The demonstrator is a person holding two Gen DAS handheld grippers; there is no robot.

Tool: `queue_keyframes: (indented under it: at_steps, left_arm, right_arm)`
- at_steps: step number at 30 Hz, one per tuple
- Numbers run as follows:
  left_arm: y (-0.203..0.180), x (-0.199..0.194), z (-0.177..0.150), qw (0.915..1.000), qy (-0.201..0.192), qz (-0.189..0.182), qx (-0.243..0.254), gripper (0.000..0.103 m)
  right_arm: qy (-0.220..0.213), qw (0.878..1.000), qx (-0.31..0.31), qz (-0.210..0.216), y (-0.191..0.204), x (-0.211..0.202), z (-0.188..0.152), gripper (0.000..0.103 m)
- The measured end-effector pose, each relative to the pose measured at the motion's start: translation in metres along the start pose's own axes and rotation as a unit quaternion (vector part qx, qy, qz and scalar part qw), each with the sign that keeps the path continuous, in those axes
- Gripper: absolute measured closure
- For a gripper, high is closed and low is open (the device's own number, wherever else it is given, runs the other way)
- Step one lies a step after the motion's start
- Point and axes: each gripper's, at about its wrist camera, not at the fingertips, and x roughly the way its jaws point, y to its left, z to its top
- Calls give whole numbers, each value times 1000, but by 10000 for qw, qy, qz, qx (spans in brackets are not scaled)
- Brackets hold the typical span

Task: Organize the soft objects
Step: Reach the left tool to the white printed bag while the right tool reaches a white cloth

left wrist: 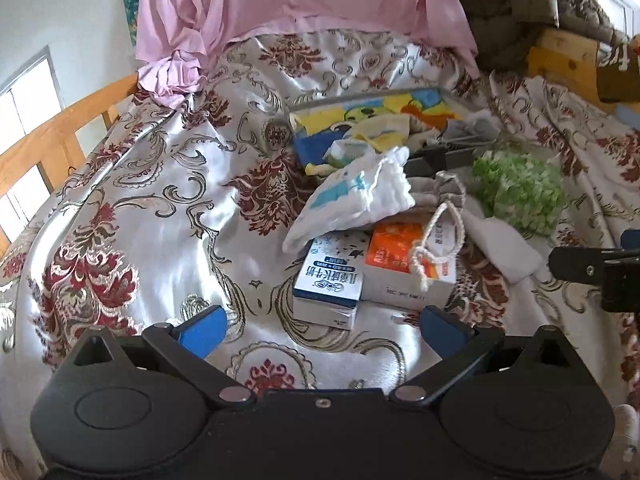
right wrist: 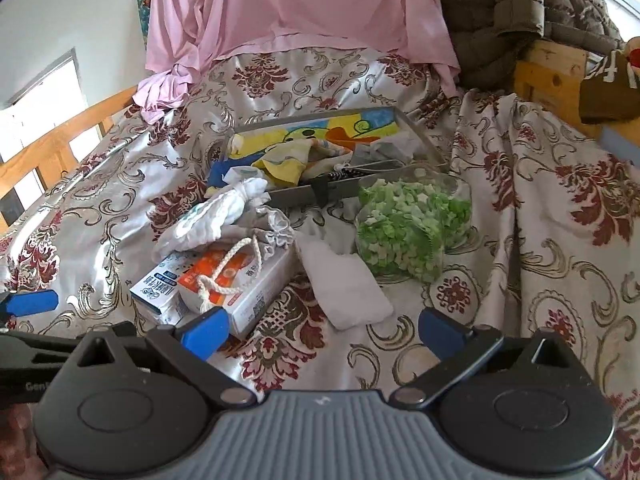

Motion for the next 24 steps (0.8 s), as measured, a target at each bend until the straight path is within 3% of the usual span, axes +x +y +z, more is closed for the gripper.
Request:
queue_keyframes:
  at_steps: [9,14,18,24]
  left_arm:
    - [-4,26,22,9993,-94,-21,363,1]
    - [-2,47,36,9985,-152,-126,520,1]
    - [-1,63,45,9972,-262,-257,649,1]
    - [-3,84,54,9908,-499,-291,1224,1]
  right_arm:
    - [212,9997,-79,57,-14,36,15,0]
    - [202,9982,-570,-61,-15,54,23,0]
    - [568,9962,-664,54,-19,79,23,0]
    - [736,9934,-874,135,-16,102,19,0]
